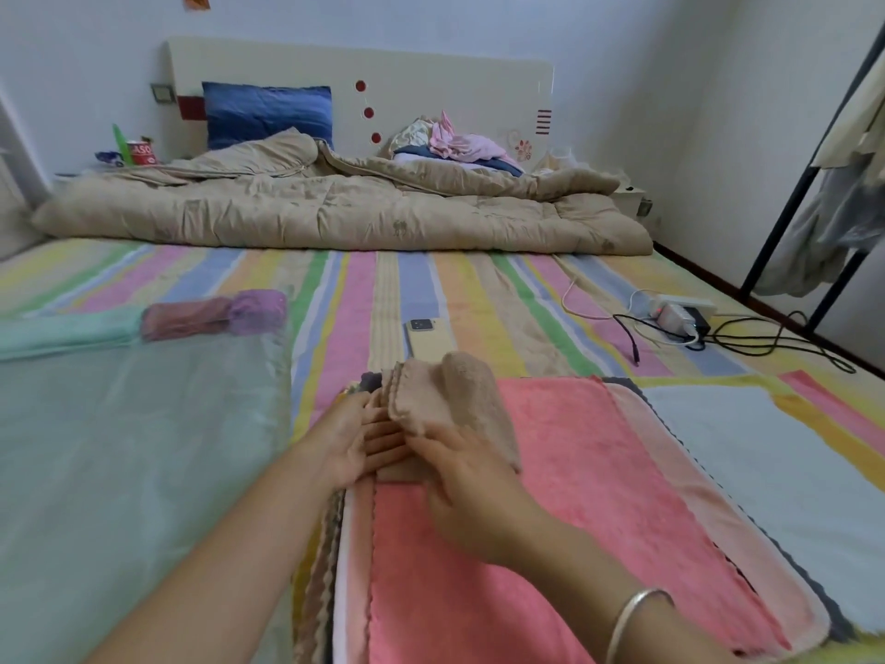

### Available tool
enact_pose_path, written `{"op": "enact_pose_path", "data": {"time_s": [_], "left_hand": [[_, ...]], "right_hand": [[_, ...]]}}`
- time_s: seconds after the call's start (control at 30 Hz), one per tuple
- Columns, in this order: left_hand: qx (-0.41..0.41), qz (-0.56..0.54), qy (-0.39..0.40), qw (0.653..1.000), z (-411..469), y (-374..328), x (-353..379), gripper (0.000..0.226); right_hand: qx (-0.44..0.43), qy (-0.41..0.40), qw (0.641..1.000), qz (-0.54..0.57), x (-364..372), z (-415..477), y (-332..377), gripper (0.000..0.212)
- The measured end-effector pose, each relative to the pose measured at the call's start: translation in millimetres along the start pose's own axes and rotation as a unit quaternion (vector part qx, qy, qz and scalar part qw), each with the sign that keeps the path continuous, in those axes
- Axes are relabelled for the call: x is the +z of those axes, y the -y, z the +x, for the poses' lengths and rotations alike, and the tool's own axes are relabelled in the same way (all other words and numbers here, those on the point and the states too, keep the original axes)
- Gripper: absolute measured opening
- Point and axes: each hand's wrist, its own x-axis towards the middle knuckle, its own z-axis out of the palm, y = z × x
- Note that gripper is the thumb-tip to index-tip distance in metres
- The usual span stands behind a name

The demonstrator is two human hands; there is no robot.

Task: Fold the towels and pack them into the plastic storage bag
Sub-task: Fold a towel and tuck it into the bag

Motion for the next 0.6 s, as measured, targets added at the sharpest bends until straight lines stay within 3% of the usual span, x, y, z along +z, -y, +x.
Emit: {"op": "enact_pose_path", "data": {"time_s": [0.1,0.23,0.37,0.53,0.6], "left_hand": [[-0.026,0.046,0.021,0.998,10,-2,-6,0.043],[0.094,0.166,-0.060,0.980,20,-1,4,0.022],[0.228,0.313,-0.153,0.909,32,2,8,0.026],[0.283,0.334,-0.196,0.877,26,15,9,0.013],[0.291,0.324,-0.204,0.876,24,22,7,0.017]], "right_hand": [[-0.016,0.020,0.998,0.060,-2,-7,-3,0.052],[0.036,-0.076,0.981,0.173,-14,-10,-16,0.044],[0.090,-0.175,0.971,0.137,-18,-5,-38,0.040],[0.191,-0.163,0.950,0.186,-13,3,-61,0.037],[0.203,-0.174,0.952,0.147,-9,5,-65,0.037]]}}
